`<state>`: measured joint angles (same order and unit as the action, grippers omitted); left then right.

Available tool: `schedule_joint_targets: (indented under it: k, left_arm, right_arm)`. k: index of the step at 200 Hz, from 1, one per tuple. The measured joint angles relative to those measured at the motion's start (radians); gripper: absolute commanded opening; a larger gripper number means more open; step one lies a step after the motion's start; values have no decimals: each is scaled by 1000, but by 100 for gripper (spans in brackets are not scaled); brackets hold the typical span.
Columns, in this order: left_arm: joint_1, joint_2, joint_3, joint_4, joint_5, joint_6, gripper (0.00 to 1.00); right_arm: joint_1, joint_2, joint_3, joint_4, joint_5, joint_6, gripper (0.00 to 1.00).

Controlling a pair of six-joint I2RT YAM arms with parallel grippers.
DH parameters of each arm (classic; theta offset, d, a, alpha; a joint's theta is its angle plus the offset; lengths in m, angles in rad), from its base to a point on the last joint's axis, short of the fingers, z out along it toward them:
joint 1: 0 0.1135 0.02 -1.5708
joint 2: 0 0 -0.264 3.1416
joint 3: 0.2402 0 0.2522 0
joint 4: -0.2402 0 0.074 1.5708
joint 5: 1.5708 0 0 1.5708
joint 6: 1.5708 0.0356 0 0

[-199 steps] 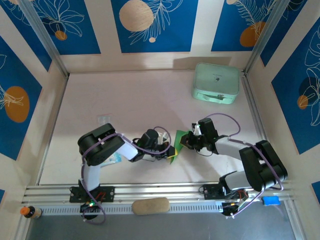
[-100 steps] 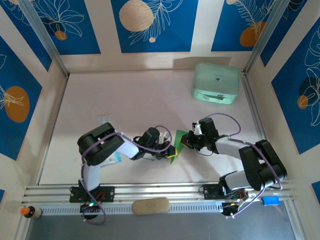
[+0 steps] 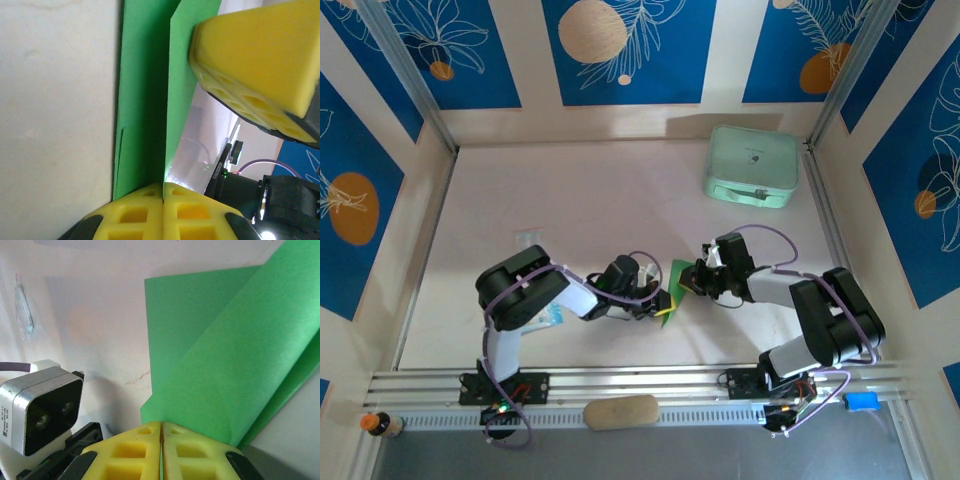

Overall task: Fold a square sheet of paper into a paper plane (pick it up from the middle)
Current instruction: Fold the wing for the fifth time at the center of the table.

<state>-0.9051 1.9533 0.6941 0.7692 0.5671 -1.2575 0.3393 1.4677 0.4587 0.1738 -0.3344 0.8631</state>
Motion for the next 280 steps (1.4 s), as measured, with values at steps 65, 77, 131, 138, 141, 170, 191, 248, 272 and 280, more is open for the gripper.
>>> schedule_joint_targets:
  k: [65, 77, 131, 138, 141, 170, 191, 248, 272, 280]
  left_arm:
    - [0, 1, -10, 23, -11, -21, 0]
    - [0, 1, -11, 27, -13, -21, 0]
    - [-4, -19, -12, 6, -26, 1, 22]
    - [-6, -29, -9, -12, -31, 13, 25]
    - [-7, -33, -7, -20, -37, 22, 25]
    - [-19, -64, 21, -132, -53, 86, 28]
    - [-26, -68, 48, -195, -51, 122, 28]
    - [-35, -74, 93, -329, -80, 200, 13]
    - [-36, -74, 92, -342, -93, 214, 6]
    - [-36, -74, 91, -343, -97, 218, 5]
  right_arm:
    - [-11, 37, 5, 14, -20, -8, 9]
    - [-13, 50, 12, 13, -23, -10, 9]
    - [-18, 83, 31, -9, -22, -11, 9]
    - [-19, 85, 32, -9, -24, -11, 8]
    - [-20, 86, 32, -9, -25, -11, 8]
    - [-23, 92, 33, -5, -36, -10, 8]
    - [-24, 94, 33, -1, -39, -6, 9]
    - [-26, 109, 33, 25, -59, 1, 9]
    - [-26, 109, 33, 25, -59, 1, 9]
    - [-26, 111, 33, 26, -59, 1, 9]
